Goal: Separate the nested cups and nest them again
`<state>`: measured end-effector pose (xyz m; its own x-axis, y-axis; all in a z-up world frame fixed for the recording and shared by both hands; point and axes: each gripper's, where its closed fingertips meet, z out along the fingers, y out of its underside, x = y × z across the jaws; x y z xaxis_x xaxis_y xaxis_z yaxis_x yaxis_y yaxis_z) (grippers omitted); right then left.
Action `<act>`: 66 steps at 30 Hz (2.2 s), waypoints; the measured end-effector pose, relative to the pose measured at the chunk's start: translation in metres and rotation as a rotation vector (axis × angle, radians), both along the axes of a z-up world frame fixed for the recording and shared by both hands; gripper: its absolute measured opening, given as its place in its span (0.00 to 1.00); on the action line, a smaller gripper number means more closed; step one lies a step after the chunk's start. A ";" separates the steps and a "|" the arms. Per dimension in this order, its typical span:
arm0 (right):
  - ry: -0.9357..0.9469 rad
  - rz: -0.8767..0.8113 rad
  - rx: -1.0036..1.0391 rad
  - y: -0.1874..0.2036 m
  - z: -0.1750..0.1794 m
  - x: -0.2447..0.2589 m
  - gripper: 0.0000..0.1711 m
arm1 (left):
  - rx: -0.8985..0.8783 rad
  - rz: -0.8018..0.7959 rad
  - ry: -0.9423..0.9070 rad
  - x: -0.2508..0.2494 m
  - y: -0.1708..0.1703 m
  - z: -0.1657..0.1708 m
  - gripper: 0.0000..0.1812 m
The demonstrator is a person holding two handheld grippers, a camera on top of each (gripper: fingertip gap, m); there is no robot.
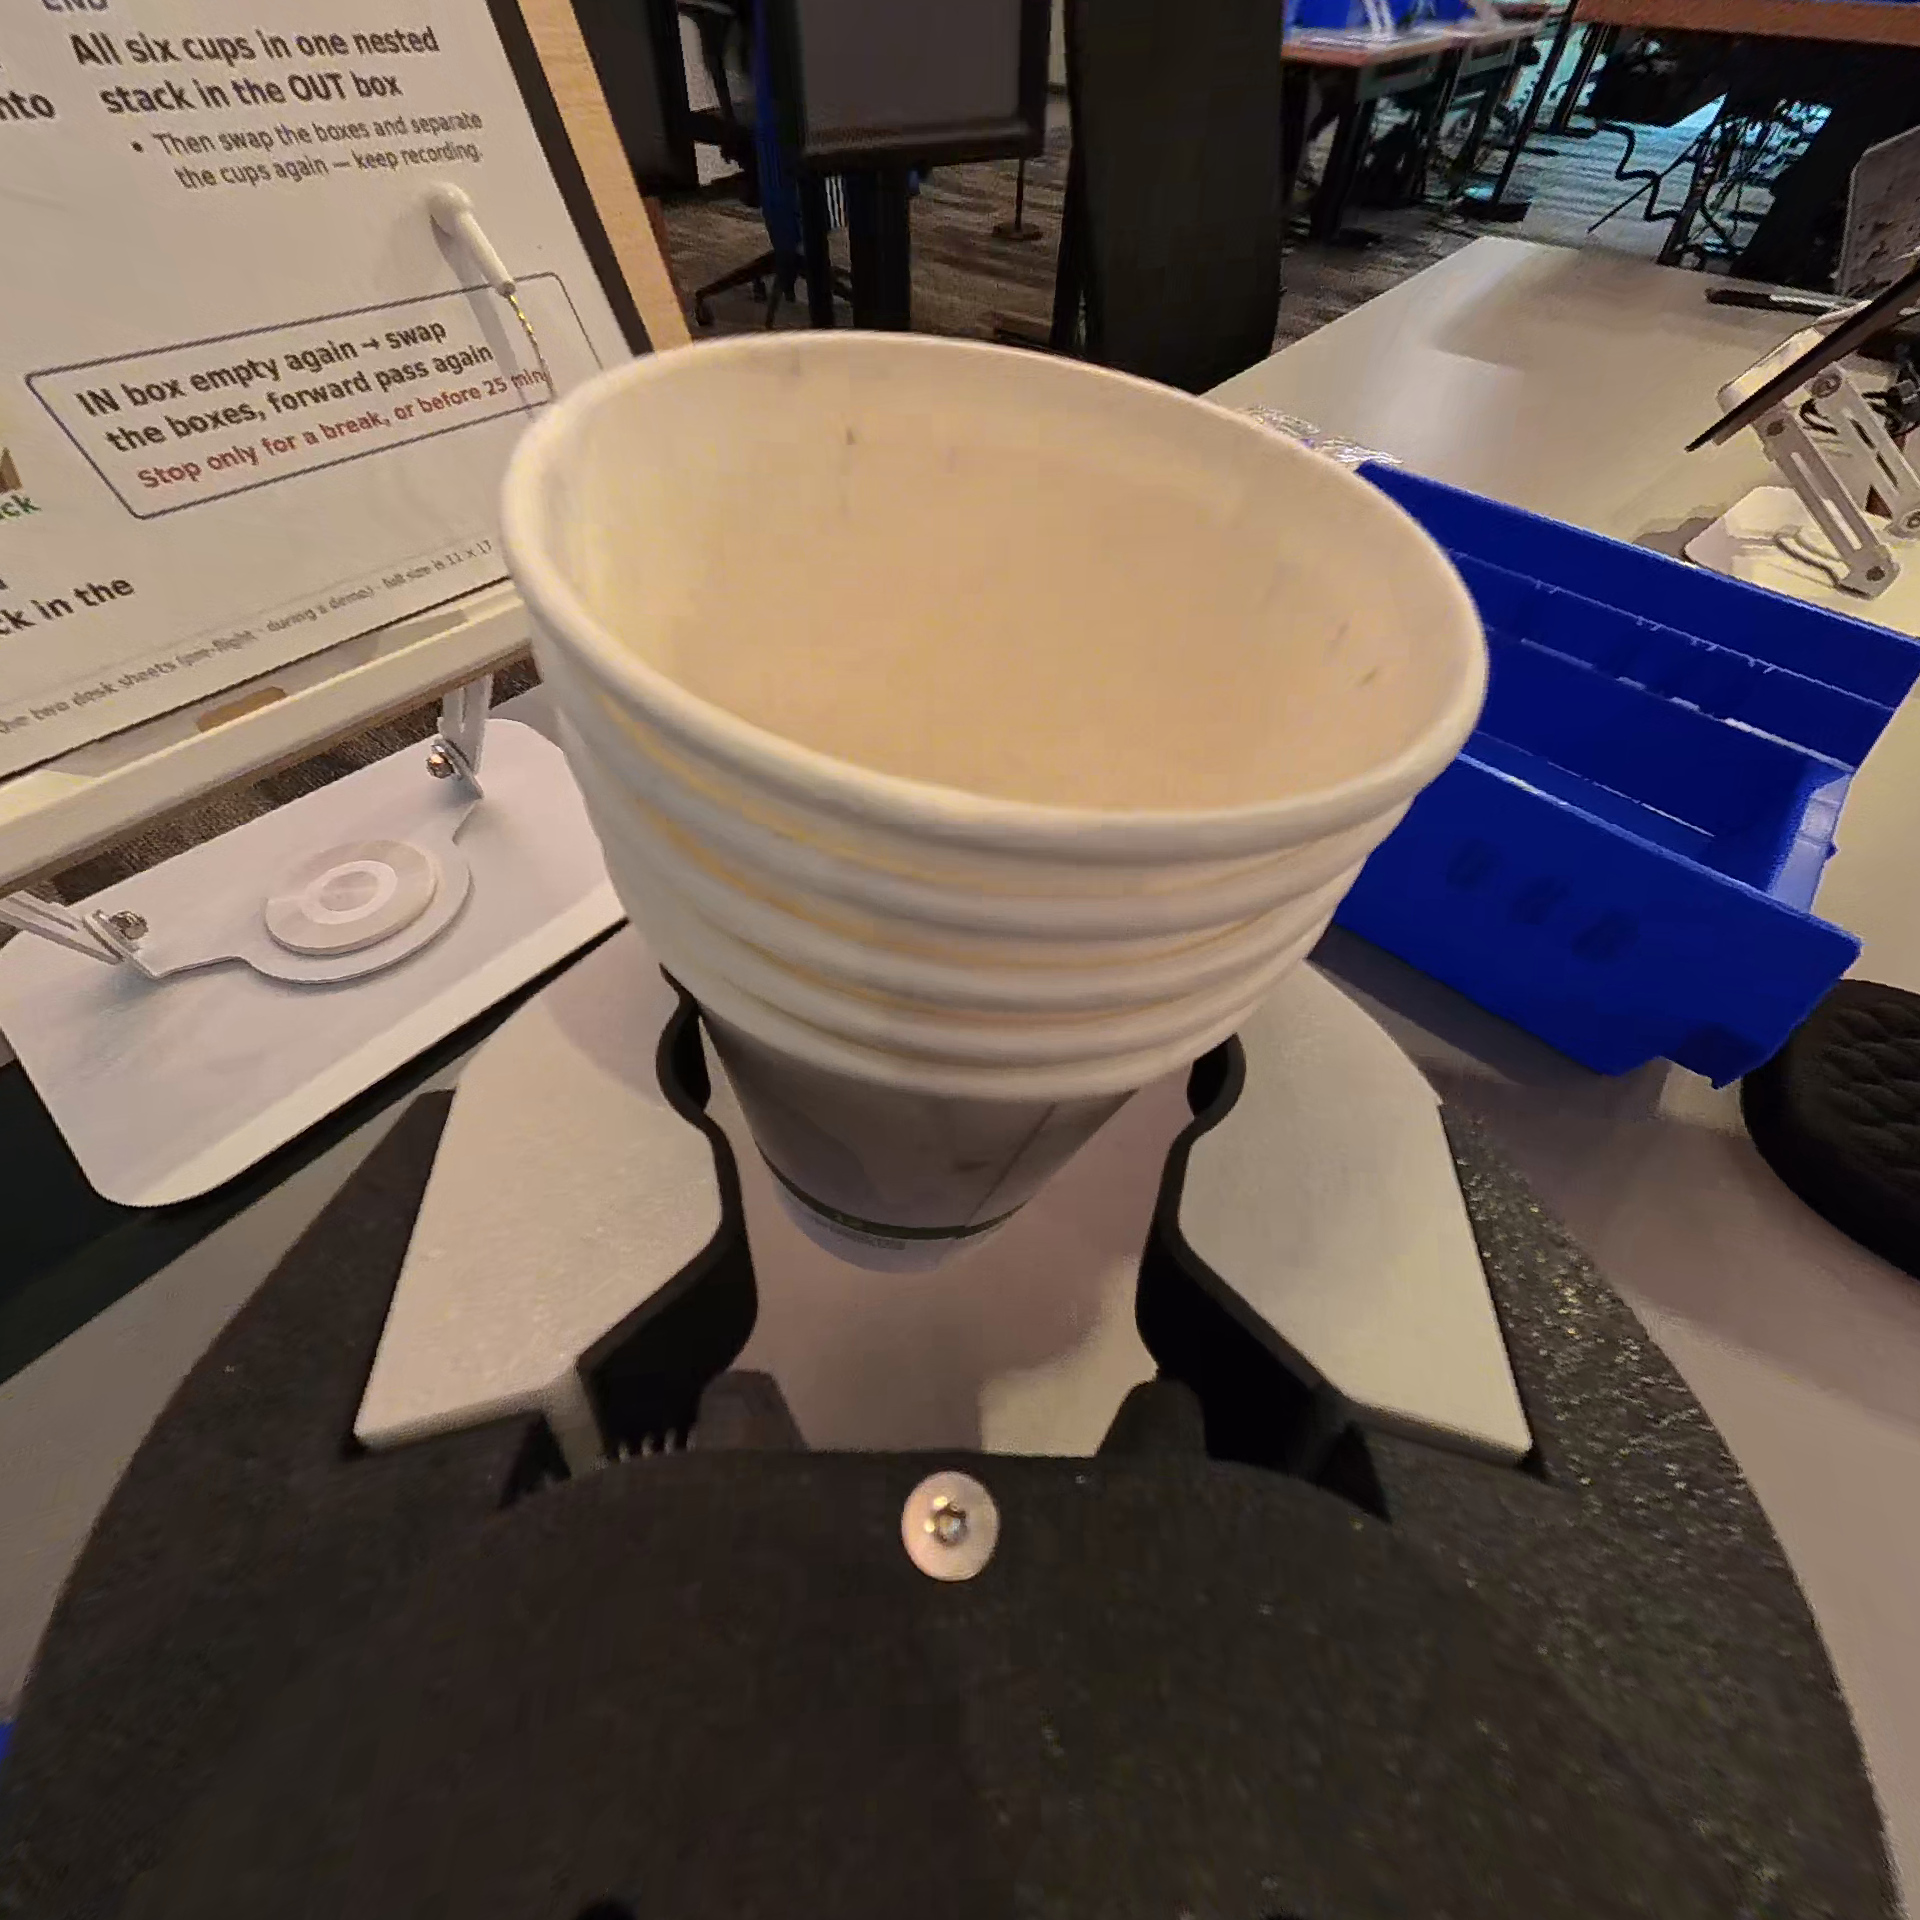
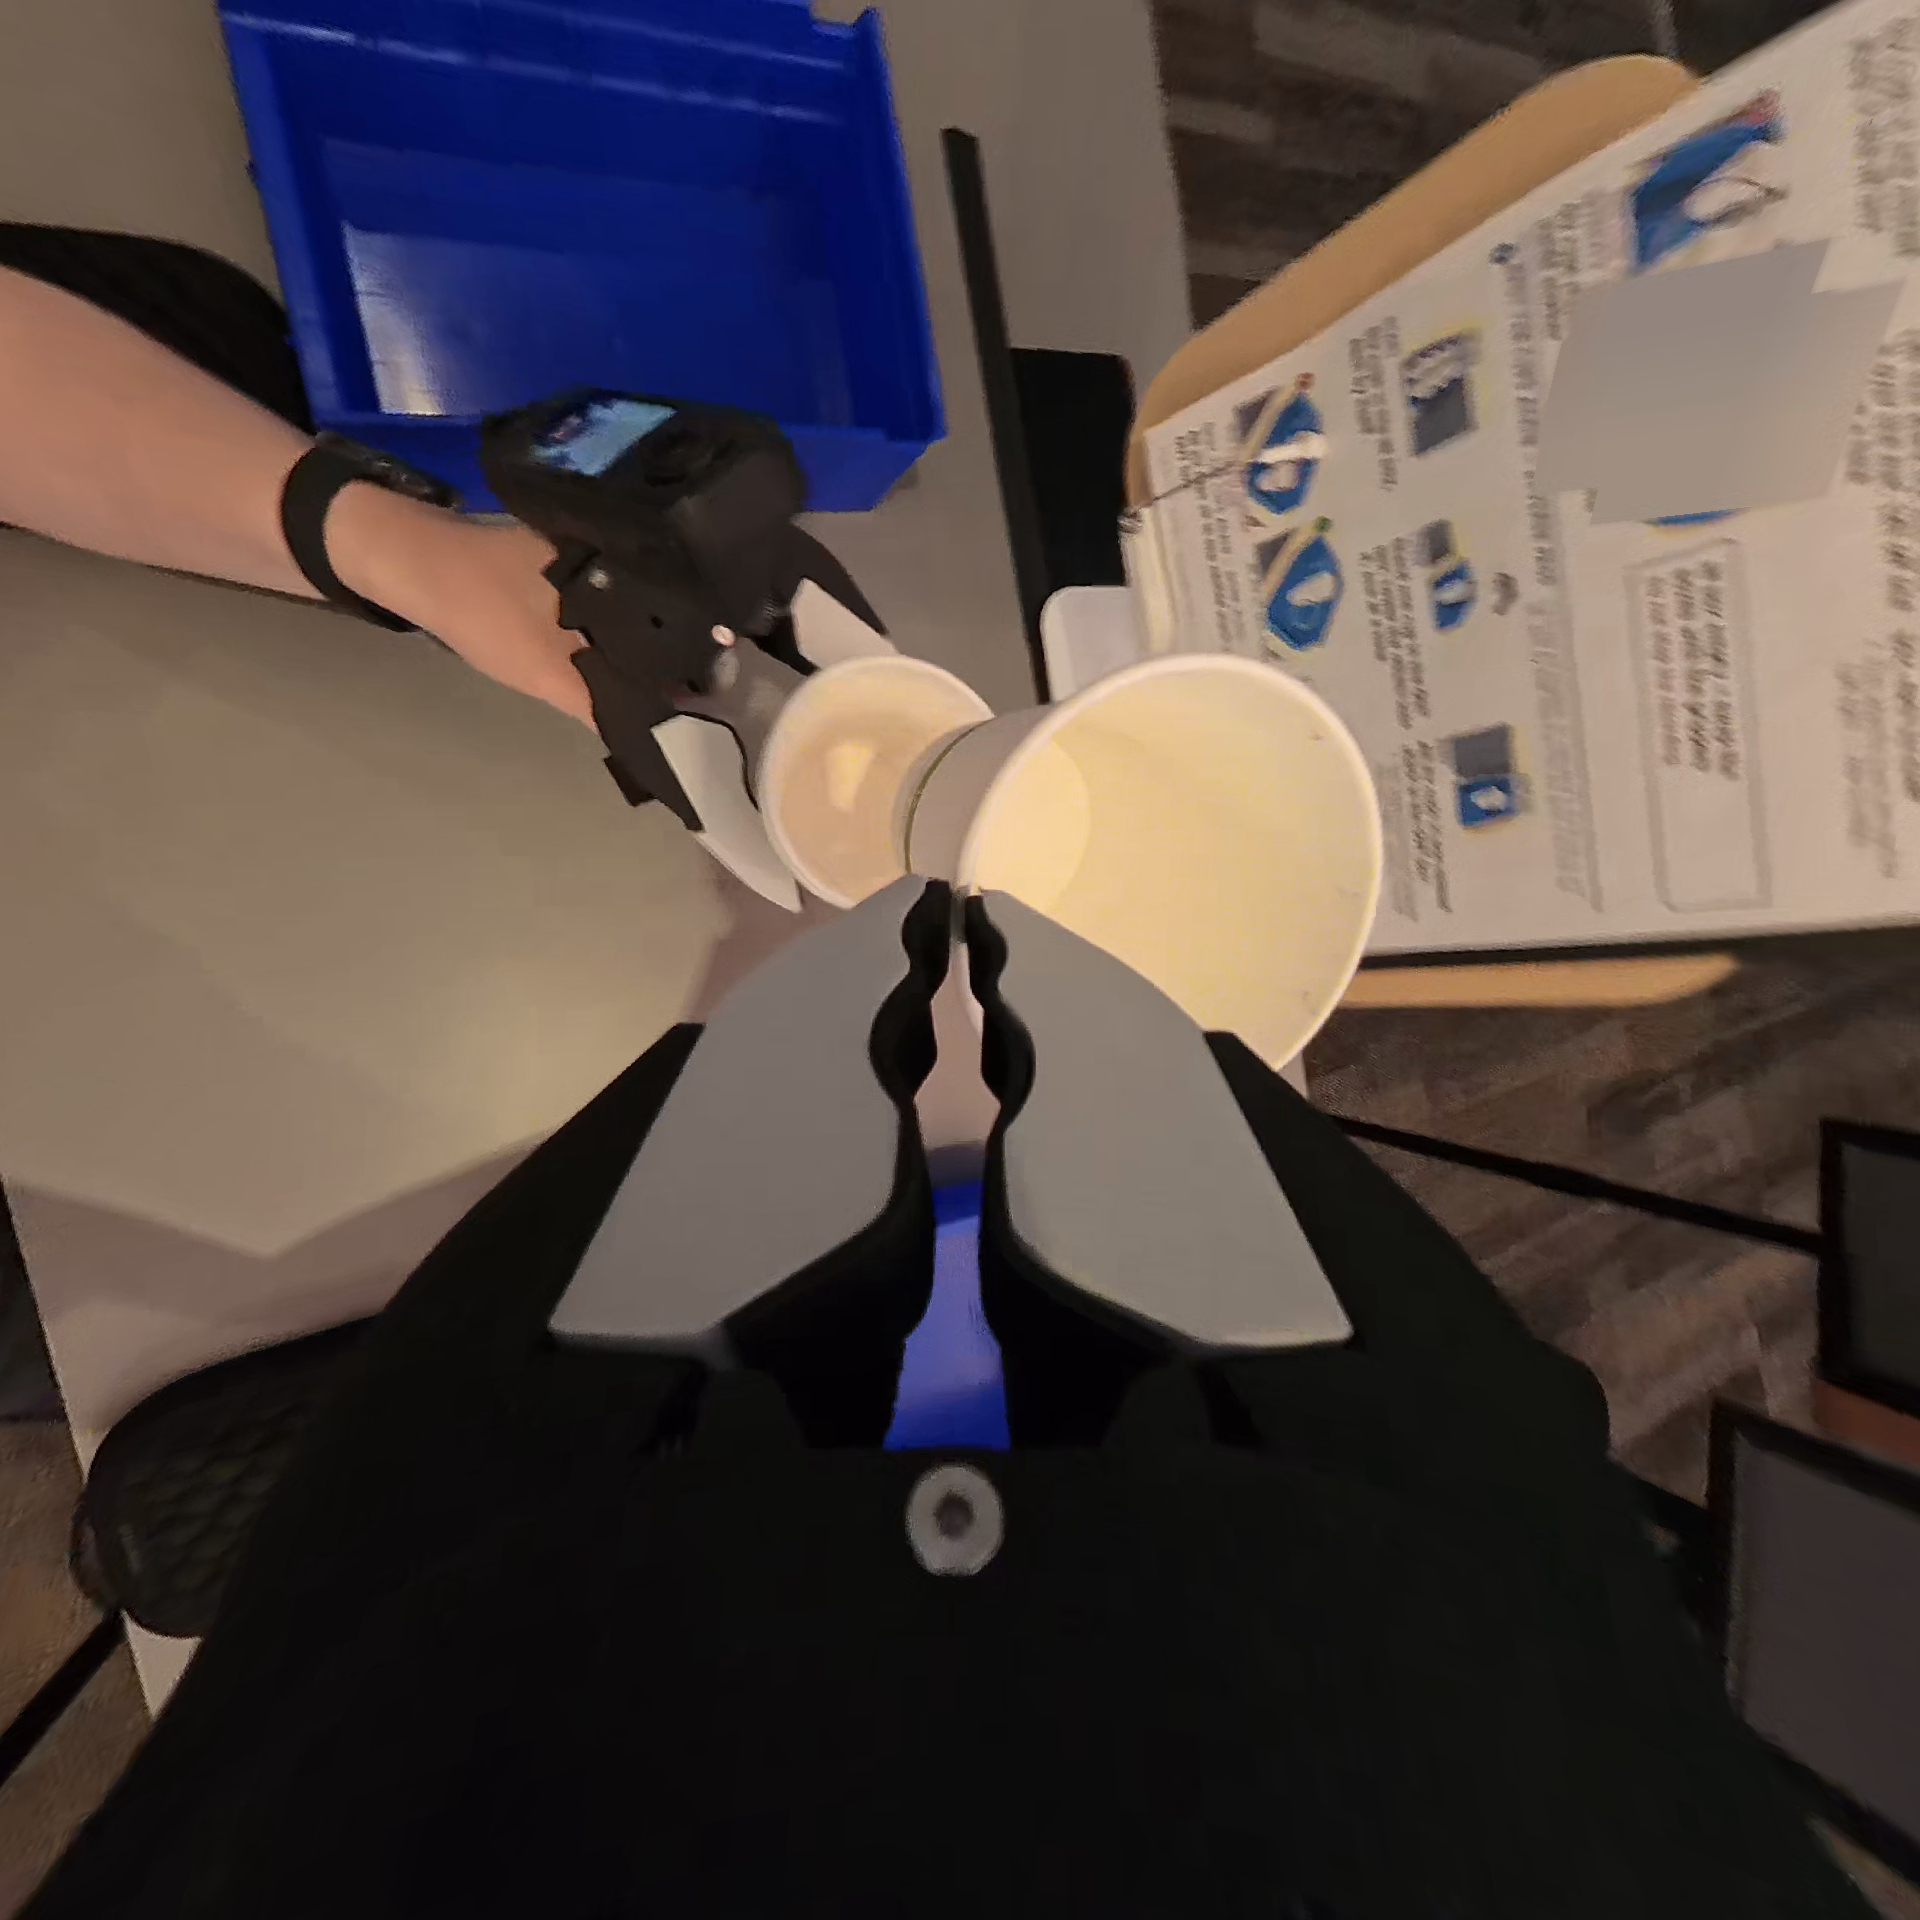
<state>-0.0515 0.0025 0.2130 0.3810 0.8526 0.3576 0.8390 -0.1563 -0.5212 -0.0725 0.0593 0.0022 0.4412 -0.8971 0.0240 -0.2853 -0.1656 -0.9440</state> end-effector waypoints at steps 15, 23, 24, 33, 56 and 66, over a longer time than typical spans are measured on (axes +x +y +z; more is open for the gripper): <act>-0.078 -0.702 -0.232 -0.007 -0.152 0.258 0.02 | -0.014 0.006 -0.036 -0.007 0.004 0.010 0.51; -0.134 -0.821 -0.287 -0.002 -0.237 0.293 0.02 | 0.000 0.002 -0.029 -0.006 0.004 0.009 0.51; -0.138 -0.828 -0.295 -0.001 -0.244 0.295 0.02 | 0.000 0.002 -0.030 -0.006 0.004 0.009 0.51; -0.140 -0.838 -0.318 0.004 -0.271 0.303 0.02 | 0.001 0.010 -0.035 -0.008 0.007 0.010 0.51; -0.218 -0.618 0.036 0.024 -0.154 0.212 0.14 | 0.031 0.007 0.019 -0.003 0.002 0.006 0.51; -0.104 0.090 0.071 -0.012 -0.111 -0.021 0.07 | 0.024 -0.014 0.049 0.004 -0.004 -0.005 0.51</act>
